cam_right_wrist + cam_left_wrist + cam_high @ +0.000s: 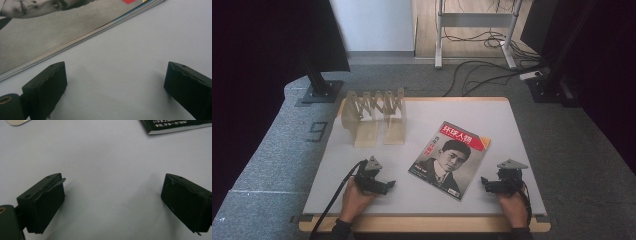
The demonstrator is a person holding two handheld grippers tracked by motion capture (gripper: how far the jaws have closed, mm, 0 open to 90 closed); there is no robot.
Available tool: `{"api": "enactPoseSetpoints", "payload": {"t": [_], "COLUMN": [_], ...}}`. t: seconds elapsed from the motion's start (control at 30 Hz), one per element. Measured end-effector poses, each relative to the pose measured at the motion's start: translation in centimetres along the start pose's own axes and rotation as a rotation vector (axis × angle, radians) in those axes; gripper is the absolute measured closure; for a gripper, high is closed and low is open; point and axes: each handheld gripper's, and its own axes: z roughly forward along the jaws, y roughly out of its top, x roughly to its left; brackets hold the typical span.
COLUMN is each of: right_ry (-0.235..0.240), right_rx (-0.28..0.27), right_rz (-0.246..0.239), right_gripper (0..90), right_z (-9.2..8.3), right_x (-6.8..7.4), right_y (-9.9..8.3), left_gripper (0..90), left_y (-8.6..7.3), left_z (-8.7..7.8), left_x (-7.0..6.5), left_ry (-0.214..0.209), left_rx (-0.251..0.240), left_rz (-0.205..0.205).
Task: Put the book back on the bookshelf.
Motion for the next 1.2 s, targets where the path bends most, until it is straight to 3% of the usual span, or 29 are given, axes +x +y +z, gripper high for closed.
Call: {"api": "enactPoseSetpoints", "payload": {"t": [0.7, 0.93, 1.2], "right_ry": [0.009, 0.022, 0.049], "right_rx": [0.002, 0.017, 0.039], "right_rz": [0.006, -0.003, -0.01], "right_gripper": [3.4, 2.0, 0.9], "right_z": [0.0, 0.0, 0.6], "right_x": [-0.1, -0.2, -0.7], "right_y": [0.0, 0.2, 1.1], "left_gripper": [4.2, 6.4, 0.0], "left_y": [0.0, 0.7, 2.8], "left_z": [0.0, 0.4, 1.8], "left_x": [0.0, -0.4, -0.7], "left_ry": [-0.006, -0.074, -0.06], "left_rx": [0.002, -0.004, 0.051], "left_rz": [0.003, 0.041, 0.116]}}
